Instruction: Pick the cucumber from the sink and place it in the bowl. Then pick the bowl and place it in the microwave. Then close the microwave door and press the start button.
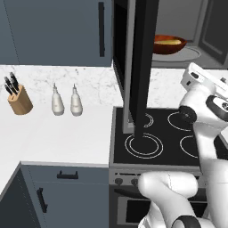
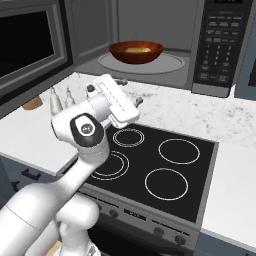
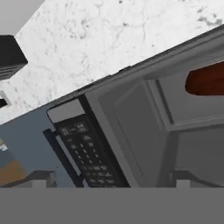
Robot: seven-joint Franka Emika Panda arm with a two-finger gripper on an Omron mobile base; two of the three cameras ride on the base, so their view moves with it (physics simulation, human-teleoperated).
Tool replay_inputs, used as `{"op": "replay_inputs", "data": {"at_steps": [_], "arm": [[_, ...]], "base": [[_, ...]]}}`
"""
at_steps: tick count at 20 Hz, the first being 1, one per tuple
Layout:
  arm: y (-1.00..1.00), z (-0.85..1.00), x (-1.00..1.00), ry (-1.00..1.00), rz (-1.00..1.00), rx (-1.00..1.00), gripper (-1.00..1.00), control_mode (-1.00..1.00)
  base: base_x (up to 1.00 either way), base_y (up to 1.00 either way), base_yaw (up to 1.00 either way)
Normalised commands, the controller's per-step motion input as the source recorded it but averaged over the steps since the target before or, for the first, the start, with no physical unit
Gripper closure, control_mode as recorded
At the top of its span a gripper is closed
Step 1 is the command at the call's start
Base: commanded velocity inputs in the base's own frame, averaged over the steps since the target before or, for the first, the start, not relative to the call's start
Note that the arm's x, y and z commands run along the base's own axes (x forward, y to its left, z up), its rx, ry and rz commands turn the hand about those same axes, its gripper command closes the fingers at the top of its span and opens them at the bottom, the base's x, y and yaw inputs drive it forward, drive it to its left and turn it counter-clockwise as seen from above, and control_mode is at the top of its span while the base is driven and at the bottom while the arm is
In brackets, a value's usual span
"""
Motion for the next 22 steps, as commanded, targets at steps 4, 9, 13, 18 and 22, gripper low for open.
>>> {"op": "replay_inputs", "data": {"at_steps": [4,9,13,18,22], "arm": [[0.04,-0.34,-0.18,-0.08,-0.17,-0.29,-1.00,-1.00],[0.30,-0.19,-0.05,-0.05,-0.22,-0.31,-1.00,-1.00],[0.48,-0.04,0.00,-0.02,-0.23,-0.24,-1.00,-1.00],[0.72,0.01,0.00,-0.01,-0.17,-0.15,-1.00,-1.00],[0.74,-0.14,0.00,0.03,-0.16,-0.16,-1.00,-1.00]], "base": [[0.00,0.00,0.00],[0.00,0.00,0.00],[0.00,0.00,0.00],[0.00,0.00,0.00],[0.00,0.00,0.00]]}}
